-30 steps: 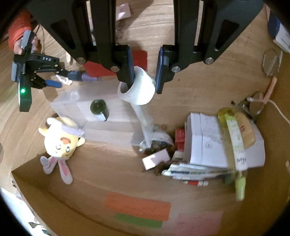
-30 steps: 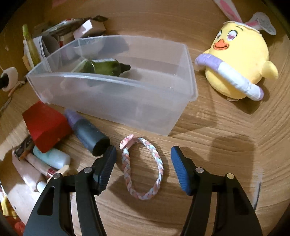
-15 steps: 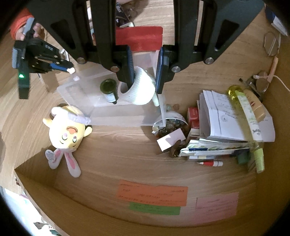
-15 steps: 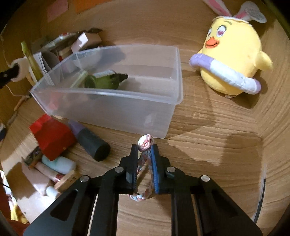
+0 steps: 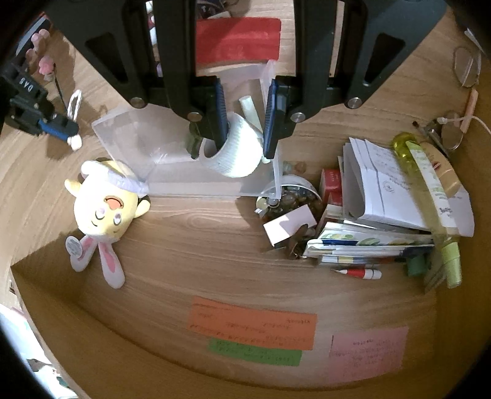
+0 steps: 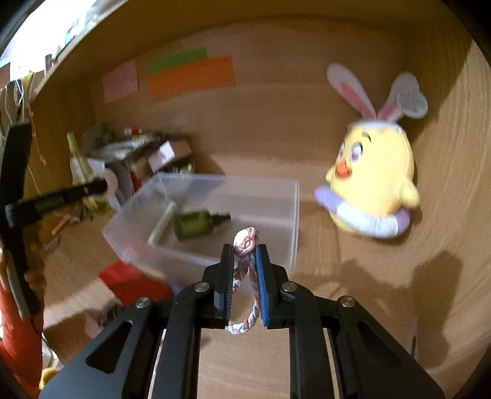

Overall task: Organize objects
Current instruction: 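Carry the tape roll into the clear bin and open the left tool while the right tool carries the bracelet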

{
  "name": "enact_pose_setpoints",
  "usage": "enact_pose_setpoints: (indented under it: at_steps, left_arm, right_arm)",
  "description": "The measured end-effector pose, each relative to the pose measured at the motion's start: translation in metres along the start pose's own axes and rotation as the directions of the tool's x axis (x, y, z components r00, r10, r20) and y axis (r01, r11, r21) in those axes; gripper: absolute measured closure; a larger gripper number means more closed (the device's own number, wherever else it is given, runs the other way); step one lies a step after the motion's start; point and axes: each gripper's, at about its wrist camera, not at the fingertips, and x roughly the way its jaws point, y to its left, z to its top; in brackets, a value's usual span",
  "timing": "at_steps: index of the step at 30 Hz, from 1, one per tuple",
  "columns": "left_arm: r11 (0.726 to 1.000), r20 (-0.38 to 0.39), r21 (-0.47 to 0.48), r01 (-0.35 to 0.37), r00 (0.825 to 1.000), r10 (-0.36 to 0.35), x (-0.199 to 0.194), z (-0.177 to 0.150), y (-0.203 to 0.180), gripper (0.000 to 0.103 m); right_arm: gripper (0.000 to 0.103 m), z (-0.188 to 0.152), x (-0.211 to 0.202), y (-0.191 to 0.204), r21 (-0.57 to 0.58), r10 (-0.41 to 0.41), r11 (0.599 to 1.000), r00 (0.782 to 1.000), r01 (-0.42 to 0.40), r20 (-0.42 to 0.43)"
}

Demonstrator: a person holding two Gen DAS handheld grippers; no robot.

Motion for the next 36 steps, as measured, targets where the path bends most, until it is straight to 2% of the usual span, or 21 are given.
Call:
enact_pose_setpoints:
  at_steps: [9, 16, 30, 36]
  left_arm:
    - [1.000, -0.051, -0.009, 0.008, 0.999, -0.008, 0.024, 0.005, -0.002, 0.082]
    - [1.000, -0.085, 0.000, -0.006, 0.996, 0.006, 0.043, 0.005, -0.007, 0.082]
    - [0.999, -0.188, 0.042, 0.000, 0.982, 0.008, 0.085, -0.011, -0.021, 0.082]
    - [0.994, -0.182, 0.108, -0.019, 0.983, 0.039, 0.090, -0.014, -0.033, 0.082]
  right_arm:
    - [0.090, 0.036, 0.029, 0.001, 0.016, 0.004, 1.000, 1.000, -0.004, 0.021]
    - [0.090, 0.055, 0.039, 0.007, -0.014, -0.018, 1.000, 0.999, 0.018, 0.044]
    - [0.090, 0.036, 0.102, 0.012, -0.026, -0.019, 1.000, 0.996, 0.016, -0.093]
    - [0.090, 0.027, 0.120, 0.013, -0.043, -0.037, 0.999, 0.989, 0.031, -0.143]
